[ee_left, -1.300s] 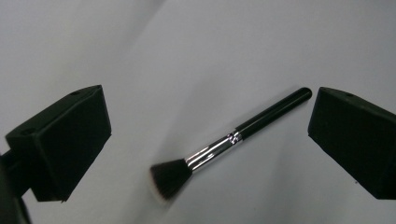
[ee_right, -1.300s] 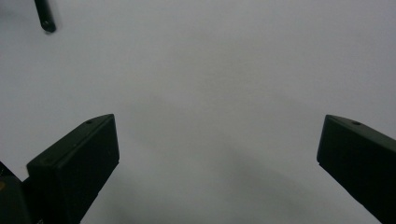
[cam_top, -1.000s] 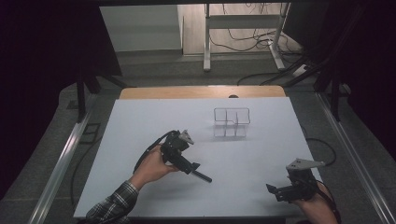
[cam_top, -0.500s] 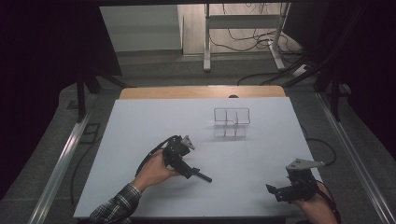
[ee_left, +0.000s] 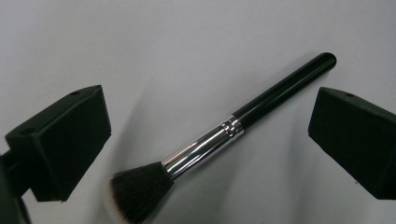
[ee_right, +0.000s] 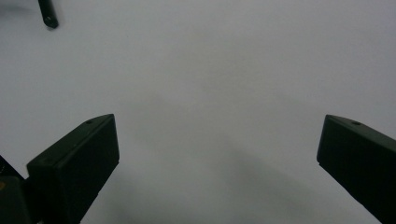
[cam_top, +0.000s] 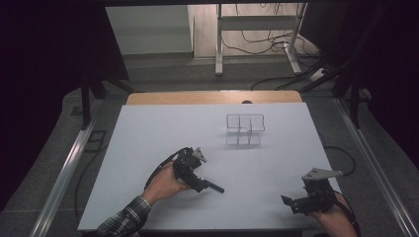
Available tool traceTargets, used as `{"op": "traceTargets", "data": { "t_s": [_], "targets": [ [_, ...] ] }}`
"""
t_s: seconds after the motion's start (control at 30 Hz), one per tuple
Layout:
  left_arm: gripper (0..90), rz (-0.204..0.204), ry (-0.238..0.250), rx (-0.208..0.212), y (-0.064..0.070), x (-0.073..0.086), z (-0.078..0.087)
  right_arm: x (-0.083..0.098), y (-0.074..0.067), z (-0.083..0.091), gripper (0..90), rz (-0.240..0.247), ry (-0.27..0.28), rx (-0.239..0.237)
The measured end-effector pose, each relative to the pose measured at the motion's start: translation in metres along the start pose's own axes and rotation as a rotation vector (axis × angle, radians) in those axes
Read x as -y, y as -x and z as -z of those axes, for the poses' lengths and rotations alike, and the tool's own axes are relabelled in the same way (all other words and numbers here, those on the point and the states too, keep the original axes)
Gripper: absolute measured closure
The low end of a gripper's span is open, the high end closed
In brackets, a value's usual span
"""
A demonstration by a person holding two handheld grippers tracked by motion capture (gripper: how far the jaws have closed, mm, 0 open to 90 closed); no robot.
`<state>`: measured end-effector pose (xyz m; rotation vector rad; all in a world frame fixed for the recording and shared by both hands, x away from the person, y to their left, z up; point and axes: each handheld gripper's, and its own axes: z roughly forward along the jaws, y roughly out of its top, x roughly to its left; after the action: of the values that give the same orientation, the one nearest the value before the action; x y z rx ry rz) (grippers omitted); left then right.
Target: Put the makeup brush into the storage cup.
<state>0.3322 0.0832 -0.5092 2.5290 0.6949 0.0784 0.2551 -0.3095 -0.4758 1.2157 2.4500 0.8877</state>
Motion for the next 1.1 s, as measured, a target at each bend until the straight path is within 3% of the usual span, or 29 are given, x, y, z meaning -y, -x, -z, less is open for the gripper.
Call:
{"op": "traceTargets", "data": {
  "t_s": [0.1, 0.4, 0.63, 0.73, 0.87, 0.9, 0.93, 0.97, 1.0, 1.1],
  "targets": [
    [0.0, 0.004, -0.001, 0.005, -0.001, 0.002, -0.003, 0.0, 0.0, 0.0, 0.0, 0.0, -0.003, -0.001],
    [2.0, -0.033, -0.039, -0.011, 0.004, 0.004, -0.011, 0.0, -0.001, -0.001, 0.0, 0.004, -0.007, -0.004],
    [11.3, -0.054, -0.061, -0.01, 0.006, 0.005, -0.013, 0.0, -0.001, -0.001, 0.0, 0.009, -0.016, -0.004],
    [18.4, -0.061, -0.063, -0.01, 0.007, 0.005, -0.01, 0.0, -0.001, -0.001, 0.0, 0.009, -0.016, -0.004],
    [47.0, -0.067, -0.063, -0.002, 0.009, 0.006, -0.005, 0.001, -0.001, -0.002, 0.0, 0.009, -0.023, -0.004],
    [47.0, -0.072, -0.071, -0.006, 0.009, 0.006, -0.003, 0.001, -0.001, -0.002, 0.0, 0.009, -0.023, -0.004],
    [70.8, -0.084, -0.087, 0.0, 0.01, 0.007, -0.001, 0.001, -0.001, -0.002, 0.0, 0.013, -0.021, -0.004],
    [76.6, -0.084, -0.087, 0.0, 0.01, 0.007, -0.001, 0.001, -0.001, -0.002, 0.0, 0.013, -0.021, -0.004],
    [76.9, -0.058, -0.079, 0.008, 0.009, 0.009, 0.0, 0.001, -0.001, -0.002, 0.0, 0.014, -0.023, -0.004],
    [77.1, -0.061, -0.087, 0.01, 0.009, 0.008, 0.0, 0.001, -0.001, -0.002, 0.0, 0.016, -0.022, -0.006]
  ]
}}
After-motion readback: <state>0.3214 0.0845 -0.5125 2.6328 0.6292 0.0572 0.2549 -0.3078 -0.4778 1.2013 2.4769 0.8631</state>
